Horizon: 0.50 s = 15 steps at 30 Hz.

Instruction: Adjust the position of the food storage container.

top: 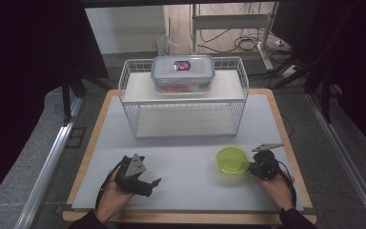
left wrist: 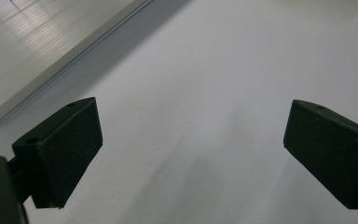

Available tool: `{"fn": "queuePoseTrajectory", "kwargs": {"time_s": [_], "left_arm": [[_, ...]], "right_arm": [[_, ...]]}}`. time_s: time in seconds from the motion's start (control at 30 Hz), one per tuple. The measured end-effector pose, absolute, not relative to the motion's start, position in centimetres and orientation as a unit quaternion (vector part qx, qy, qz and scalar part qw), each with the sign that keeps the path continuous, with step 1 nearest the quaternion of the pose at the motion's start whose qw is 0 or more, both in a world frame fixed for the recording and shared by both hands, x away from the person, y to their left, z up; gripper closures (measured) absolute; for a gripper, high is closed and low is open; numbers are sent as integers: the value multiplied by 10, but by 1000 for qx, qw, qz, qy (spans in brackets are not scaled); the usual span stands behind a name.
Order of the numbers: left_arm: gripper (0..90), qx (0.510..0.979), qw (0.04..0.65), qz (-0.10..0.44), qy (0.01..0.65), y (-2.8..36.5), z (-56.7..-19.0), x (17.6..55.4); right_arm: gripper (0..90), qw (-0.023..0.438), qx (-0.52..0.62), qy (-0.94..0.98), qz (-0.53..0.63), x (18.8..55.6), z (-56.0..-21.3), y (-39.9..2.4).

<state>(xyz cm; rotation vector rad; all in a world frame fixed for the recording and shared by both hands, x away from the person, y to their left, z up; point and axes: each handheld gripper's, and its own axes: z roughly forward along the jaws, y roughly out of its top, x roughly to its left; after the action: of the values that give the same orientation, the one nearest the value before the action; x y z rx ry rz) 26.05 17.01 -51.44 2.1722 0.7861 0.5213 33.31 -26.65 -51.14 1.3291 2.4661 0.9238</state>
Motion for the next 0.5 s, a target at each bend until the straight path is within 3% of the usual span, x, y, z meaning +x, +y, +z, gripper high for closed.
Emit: {"fn": "queuePoseTrajectory", "kwargs": {"time_s": [0.5], "left_arm": [[44, 851, 374, 201, 310, 170, -515, 262]], "right_arm": [[892, 93, 418, 845, 319, 336, -515, -236]]}}
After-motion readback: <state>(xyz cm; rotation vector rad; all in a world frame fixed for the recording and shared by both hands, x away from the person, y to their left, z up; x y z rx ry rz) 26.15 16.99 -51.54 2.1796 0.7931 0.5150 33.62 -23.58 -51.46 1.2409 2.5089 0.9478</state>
